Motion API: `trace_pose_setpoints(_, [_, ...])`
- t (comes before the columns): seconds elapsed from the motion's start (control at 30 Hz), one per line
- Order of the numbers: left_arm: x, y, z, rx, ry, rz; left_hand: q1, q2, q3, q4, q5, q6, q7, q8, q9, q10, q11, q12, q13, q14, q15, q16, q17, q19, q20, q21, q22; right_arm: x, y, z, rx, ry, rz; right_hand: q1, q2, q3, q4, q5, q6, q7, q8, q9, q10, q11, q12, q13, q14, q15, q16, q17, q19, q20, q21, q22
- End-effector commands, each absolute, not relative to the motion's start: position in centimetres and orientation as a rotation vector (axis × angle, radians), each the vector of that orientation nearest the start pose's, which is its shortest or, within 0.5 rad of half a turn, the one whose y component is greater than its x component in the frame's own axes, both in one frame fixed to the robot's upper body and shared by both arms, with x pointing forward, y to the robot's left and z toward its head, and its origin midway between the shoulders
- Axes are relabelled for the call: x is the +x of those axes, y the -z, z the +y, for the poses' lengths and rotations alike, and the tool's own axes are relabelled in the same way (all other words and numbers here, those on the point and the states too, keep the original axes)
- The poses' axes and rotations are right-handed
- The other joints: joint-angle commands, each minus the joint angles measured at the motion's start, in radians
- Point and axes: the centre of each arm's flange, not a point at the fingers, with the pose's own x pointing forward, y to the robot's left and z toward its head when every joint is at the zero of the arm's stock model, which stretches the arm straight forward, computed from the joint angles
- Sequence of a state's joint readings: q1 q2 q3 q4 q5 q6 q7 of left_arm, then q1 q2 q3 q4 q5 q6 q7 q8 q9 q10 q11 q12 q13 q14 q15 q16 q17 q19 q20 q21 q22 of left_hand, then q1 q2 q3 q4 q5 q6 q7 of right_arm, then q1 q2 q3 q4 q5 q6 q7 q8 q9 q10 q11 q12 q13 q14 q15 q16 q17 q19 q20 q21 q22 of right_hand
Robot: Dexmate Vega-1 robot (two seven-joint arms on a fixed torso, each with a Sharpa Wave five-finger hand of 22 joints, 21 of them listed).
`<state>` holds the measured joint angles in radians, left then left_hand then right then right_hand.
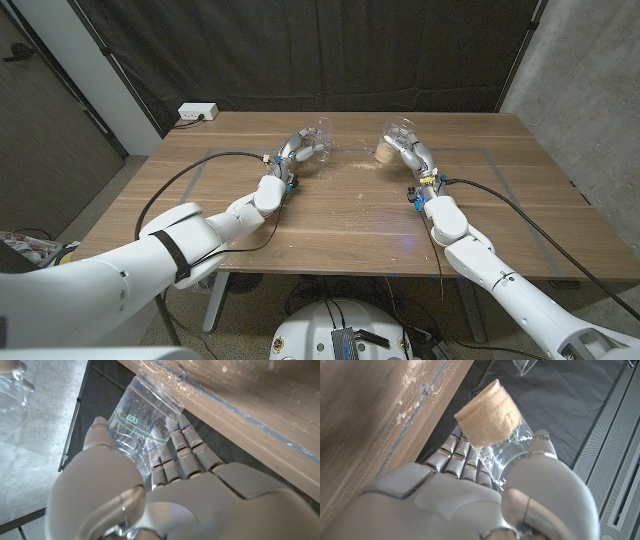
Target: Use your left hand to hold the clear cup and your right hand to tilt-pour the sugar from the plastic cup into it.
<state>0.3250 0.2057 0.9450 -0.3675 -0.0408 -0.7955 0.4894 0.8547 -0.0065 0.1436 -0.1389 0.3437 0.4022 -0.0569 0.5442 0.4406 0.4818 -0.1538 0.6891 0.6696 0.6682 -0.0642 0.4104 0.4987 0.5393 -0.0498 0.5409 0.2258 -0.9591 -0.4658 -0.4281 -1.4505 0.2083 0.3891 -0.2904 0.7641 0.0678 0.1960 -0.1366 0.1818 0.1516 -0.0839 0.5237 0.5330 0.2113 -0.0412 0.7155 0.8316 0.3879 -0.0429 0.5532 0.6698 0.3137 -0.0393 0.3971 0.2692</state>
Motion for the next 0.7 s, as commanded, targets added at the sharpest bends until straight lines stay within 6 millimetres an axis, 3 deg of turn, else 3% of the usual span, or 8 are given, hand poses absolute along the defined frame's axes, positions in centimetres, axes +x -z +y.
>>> trace_pose_setpoints(0.03, [69.5,2.3,17.0,0.638,0.086,-0.919,0.007,0.006,-0.001,0.007,-0.002,0.004,0.002,0.011,0.007,0.005,0.000,0.012,0.008,0.005,-0.133,0.002,0.007,0.010,-0.058,0.010,0.007,60.9,4.8,-22.3,-0.217,-0.069,-0.774,0.005,0.010,0.010,0.000,0.004,0.009,0.003,0.002,0.003,0.009,0.003,-0.002,0.005,0.013,-0.154,-0.002,0.003,-0.003,-0.007,0.009,0.000])
trace_pose_setpoints(0.33, [68.9,3.0,17.4,0.591,0.095,-0.935,0.004,0.009,-0.007,0.013,-0.006,0.000,0.003,0.014,0.013,0.002,0.002,0.017,0.016,0.004,-0.132,0.000,0.015,0.006,-0.057,0.012,0.009,60.9,4.3,-22.3,-0.265,-0.081,-0.805,0.003,0.009,0.010,0.000,0.004,0.010,0.000,0.001,0.003,0.012,0.000,-0.004,0.006,0.016,-0.157,-0.005,0.002,-0.001,-0.009,0.010,-0.001])
trace_pose_setpoints(0.7, [67.6,2.9,18.5,0.544,0.097,-1.006,0.003,0.011,-0.015,0.019,-0.011,0.002,0.005,0.021,0.022,0.003,0.001,0.026,0.027,0.008,-0.132,-0.003,0.024,0.004,-0.056,0.014,0.008,61.3,2.5,-23.1,-0.421,-0.098,-0.861,0.003,0.006,0.012,-0.001,0.001,0.028,-0.009,0.006,0.003,0.030,-0.023,-0.004,0.000,0.035,-0.174,-0.010,-0.003,0.010,-0.014,0.016,-0.003])
